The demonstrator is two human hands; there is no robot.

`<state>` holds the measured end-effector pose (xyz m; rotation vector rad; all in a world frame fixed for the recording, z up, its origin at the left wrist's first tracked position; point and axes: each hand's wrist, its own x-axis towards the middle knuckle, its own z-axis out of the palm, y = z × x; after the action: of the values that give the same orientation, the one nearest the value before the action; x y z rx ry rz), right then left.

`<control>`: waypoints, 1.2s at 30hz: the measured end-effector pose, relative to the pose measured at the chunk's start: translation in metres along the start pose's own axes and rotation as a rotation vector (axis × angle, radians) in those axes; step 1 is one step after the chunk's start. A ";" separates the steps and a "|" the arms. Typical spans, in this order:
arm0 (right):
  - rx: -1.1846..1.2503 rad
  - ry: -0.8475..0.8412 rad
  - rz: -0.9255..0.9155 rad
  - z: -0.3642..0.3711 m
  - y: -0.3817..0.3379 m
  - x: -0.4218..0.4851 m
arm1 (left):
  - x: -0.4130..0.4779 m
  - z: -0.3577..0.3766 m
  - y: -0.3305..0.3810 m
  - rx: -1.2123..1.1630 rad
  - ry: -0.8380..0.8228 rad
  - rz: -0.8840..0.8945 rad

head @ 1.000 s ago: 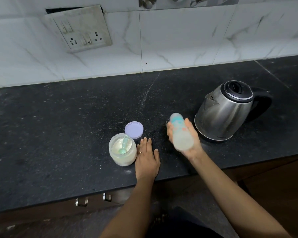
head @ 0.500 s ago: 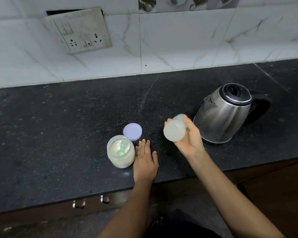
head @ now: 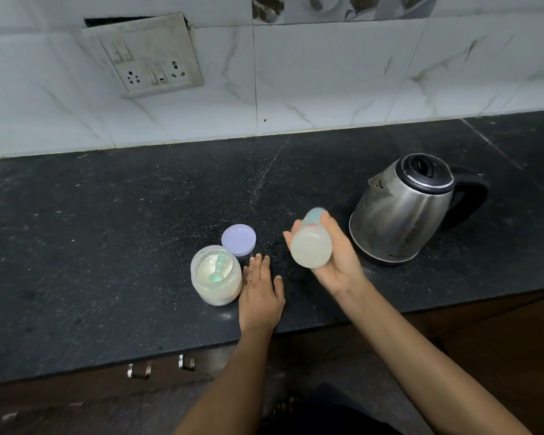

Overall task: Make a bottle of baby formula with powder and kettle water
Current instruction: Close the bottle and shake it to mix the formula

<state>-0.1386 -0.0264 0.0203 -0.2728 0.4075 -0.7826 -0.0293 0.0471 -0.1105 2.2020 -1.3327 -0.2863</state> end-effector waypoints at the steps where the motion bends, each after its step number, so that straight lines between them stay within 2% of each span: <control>1: -0.033 -0.010 0.031 0.002 0.004 -0.003 | 0.001 0.003 -0.003 0.009 -0.017 0.003; 4: -0.328 -0.161 0.028 0.008 0.010 -0.016 | 0.002 0.009 -0.011 0.095 -0.054 0.036; 5: -0.300 -0.152 -0.005 0.009 0.008 -0.013 | 0.002 0.009 -0.010 0.058 -0.041 0.016; 8: -0.088 0.054 -0.145 0.023 -0.003 -0.005 | 0.000 0.000 0.001 0.000 -0.018 -0.011; 9: -0.099 0.061 -0.155 0.023 -0.004 -0.006 | 0.001 0.001 0.000 -0.003 -0.010 -0.004; 11: -0.338 -0.008 -0.133 0.018 0.001 -0.017 | 0.001 0.005 -0.006 0.032 -0.026 0.023; 13: -0.545 -0.053 -0.200 0.018 0.003 -0.027 | 0.001 0.007 -0.008 0.066 -0.041 0.026; 17: -0.313 0.128 -0.318 0.028 -0.005 -0.016 | 0.000 -0.001 0.001 0.011 -0.014 -0.018; 21: -0.661 -0.120 -0.157 0.017 0.008 -0.035 | 0.002 0.006 -0.011 0.126 -0.064 0.062; 22: -0.674 -0.140 -0.168 0.018 0.007 -0.034 | 0.002 0.005 -0.010 0.110 -0.067 0.051; 25: -0.444 0.009 -0.259 0.026 -0.003 -0.021 | -0.001 -0.006 0.003 -0.034 -0.030 -0.009; 27: -0.484 0.000 -0.260 0.025 -0.003 -0.022 | -0.001 -0.007 0.004 -0.051 -0.034 -0.011; 30: -0.713 -0.160 -0.236 0.026 0.001 -0.039 | -0.002 -0.007 -0.002 0.036 -0.091 0.032; 34: -0.404 0.042 -0.362 0.037 -0.013 -0.023 | 0.000 -0.009 0.004 -0.041 -0.055 -0.036; 36: -0.516 -0.010 -0.331 0.032 -0.014 -0.024 | -0.001 -0.010 0.003 -0.009 -0.053 -0.004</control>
<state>-0.1481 -0.0160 0.0596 -0.8423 0.5609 -0.9914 -0.0278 0.0504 -0.1009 2.2036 -1.3522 -0.3536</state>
